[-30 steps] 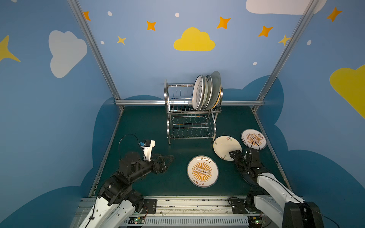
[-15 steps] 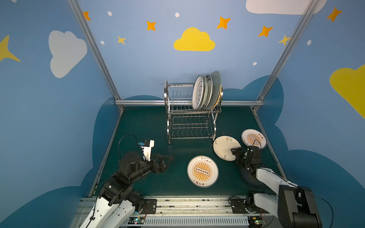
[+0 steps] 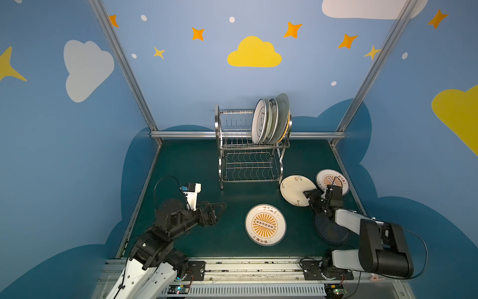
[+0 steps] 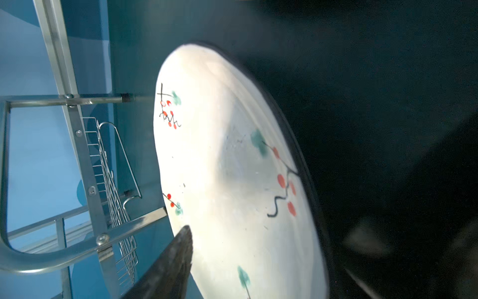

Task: Load plates into a dish rack
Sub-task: Pick up the plate from the middle-right of the table.

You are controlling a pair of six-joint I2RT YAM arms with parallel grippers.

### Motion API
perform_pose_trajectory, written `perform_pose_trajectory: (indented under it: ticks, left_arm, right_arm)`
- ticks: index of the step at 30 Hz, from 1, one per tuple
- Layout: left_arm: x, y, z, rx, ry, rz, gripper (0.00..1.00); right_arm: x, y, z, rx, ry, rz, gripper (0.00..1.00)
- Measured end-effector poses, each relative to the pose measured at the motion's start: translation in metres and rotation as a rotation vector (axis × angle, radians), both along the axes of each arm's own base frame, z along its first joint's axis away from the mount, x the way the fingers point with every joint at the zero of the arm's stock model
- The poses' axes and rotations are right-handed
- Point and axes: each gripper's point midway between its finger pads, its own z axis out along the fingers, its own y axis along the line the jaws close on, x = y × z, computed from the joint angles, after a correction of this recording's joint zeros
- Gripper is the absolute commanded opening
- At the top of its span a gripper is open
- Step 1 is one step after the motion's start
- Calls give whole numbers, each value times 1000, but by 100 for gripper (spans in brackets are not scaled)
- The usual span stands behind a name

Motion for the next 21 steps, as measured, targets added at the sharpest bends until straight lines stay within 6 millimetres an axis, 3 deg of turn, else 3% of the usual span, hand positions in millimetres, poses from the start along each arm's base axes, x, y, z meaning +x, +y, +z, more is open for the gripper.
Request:
perform_pose_trajectory:
  ticks: [2,6,11,21]
  left_arm:
    - [0,0,1,-1,-2,1,100]
    - [1,0,1,-2,-2,3,100]
    - [1,1,1,-3,-1,6,100]
    - [6,4,0,-7,5,28,100]
  right_arm:
    - [6,5,-4,31,13,25,40]
    - [14,15,-8,89,7,67,33]
    - [11,18,-11,105,19,75,20]
    - [8,22,6,96,-4,104,0]
